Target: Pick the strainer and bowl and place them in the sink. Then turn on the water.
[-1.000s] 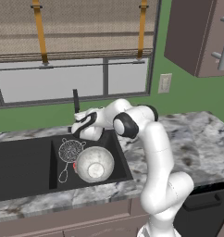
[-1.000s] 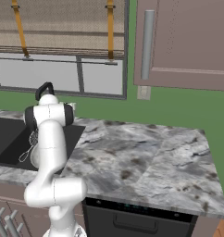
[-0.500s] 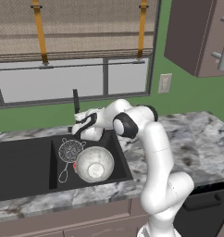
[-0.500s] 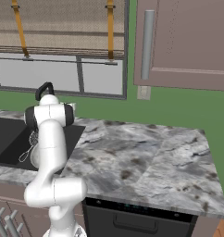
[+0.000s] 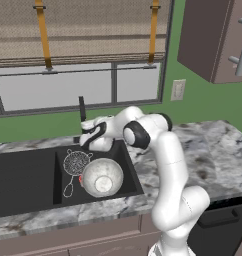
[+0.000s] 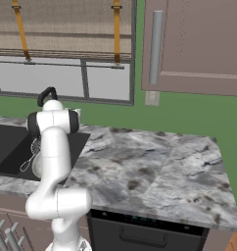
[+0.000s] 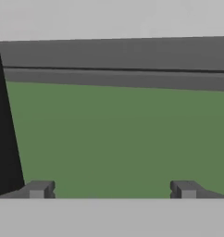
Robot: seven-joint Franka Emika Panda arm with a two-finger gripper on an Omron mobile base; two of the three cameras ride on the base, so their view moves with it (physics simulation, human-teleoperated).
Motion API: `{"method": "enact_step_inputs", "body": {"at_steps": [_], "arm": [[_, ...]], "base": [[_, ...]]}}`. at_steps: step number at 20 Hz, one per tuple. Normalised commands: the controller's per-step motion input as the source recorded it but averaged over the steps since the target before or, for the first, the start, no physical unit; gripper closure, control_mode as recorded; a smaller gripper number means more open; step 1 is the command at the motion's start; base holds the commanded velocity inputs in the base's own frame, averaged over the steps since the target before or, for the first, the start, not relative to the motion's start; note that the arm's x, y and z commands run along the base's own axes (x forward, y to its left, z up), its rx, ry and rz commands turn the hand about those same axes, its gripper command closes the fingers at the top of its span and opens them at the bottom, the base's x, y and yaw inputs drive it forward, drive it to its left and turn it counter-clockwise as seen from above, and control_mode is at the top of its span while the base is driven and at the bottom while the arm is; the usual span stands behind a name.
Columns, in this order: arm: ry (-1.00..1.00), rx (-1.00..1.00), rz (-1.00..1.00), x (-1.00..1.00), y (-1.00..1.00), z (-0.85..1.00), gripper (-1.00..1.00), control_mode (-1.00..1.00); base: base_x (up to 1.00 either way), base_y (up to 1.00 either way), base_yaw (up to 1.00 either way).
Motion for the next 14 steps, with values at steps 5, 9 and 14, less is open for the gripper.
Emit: {"method": "enact_step_inputs", "body": {"at_steps": [5,9,14], "arm": [[-0.06,0.07,0.0,-0.03,-0.27,-0.12,-1.0,-1.0],[-0.1,0.02,0.0,-0.09,-0.06,-0.26,-1.0,-1.0],[-0.07,0.0,0.0,-0.11,0.0,-0.3,-1.0,-1.0]], "base": [[0.0,0.0,0.0],[0.0,0.0,0.0],[0.0,0.0,0.0]]}}
